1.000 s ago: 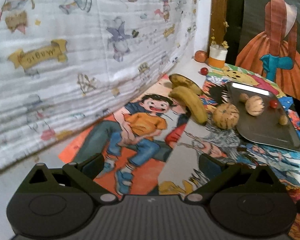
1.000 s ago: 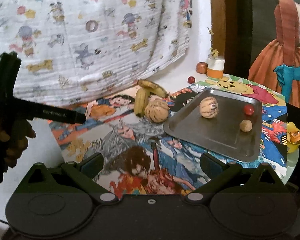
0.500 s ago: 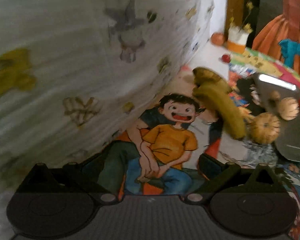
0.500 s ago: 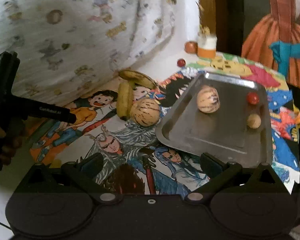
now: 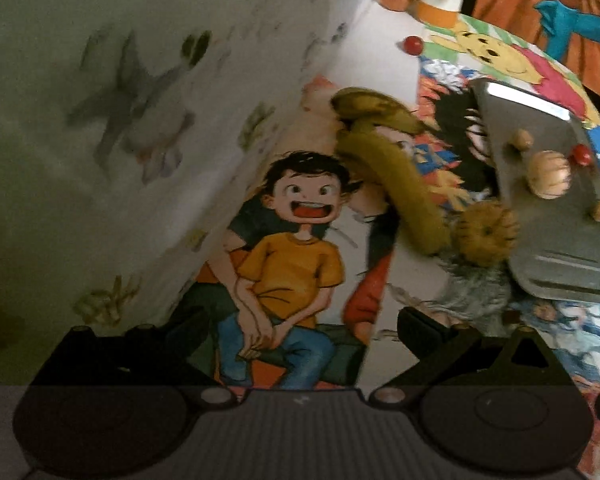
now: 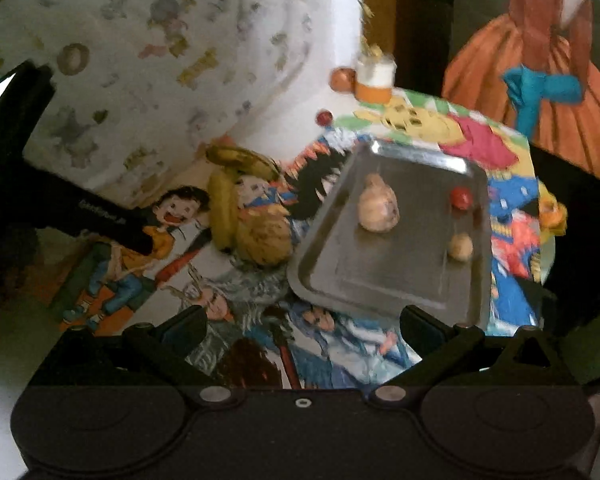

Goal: Organize fruits
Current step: 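Move the right tool to the second striped melon while the left tool approaches a banana, then close the right tool on the striped melon while the left tool grasps the banana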

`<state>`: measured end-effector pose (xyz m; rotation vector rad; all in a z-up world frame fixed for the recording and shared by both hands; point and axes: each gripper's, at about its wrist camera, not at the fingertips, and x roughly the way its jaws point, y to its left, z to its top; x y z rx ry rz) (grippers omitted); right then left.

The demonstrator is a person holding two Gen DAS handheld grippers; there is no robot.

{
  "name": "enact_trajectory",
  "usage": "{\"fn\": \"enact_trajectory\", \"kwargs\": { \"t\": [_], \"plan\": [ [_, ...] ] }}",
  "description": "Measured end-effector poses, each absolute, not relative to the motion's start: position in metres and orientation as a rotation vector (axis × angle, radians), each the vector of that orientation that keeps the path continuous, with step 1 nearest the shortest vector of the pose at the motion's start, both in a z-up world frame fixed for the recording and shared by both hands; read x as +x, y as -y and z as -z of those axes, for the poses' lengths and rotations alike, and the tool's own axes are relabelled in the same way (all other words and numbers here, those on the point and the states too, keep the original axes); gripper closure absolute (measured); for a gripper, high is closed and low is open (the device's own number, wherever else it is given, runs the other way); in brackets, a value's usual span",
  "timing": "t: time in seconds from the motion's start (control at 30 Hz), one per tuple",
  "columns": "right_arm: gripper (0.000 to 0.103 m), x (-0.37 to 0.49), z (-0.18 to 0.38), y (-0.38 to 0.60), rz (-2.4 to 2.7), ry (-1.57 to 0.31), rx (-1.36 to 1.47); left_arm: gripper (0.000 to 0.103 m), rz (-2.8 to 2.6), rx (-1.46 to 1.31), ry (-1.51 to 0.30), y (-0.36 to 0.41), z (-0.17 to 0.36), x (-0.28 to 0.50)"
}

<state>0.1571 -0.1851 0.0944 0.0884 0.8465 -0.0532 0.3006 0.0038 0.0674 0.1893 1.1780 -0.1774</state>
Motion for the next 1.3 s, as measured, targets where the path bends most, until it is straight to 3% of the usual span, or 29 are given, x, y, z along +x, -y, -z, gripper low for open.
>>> {"fn": "enact_trajectory", "kwargs": {
  "t": [0.2, 0.57, 0.77, 1.03, 1.3],
  "plan": [
    [0.001, 0.181, -0.084, 0.181, -0.030, -0.824, -0.091, 0.000, 0.228, 0.060, -1.161, -0.004, -0.078, 0.313],
    [0.008, 0.239, -0.050, 0.203, -0.324, -0.798, -0.302, 0.000, 0.232, -0.094, -1.194, 0.011, -0.042, 0.364],
    [0.019, 0.269, -0.027, 0.201, -0.442, -0.788, -0.343, 0.002, 0.221, -0.158, -1.189, 0.018, -0.025, 0.389],
    [0.028, 0.289, -0.014, 0.190, -0.502, -0.804, -0.352, 0.018, 0.279, -0.149, -1.231, 0.036, -0.013, 0.408],
    [0.044, 0.292, -0.007, 0.180, -0.512, -0.828, -0.399, 0.049, 0.338, -0.118, -1.262, 0.045, -0.007, 0.422]
  ]
}}
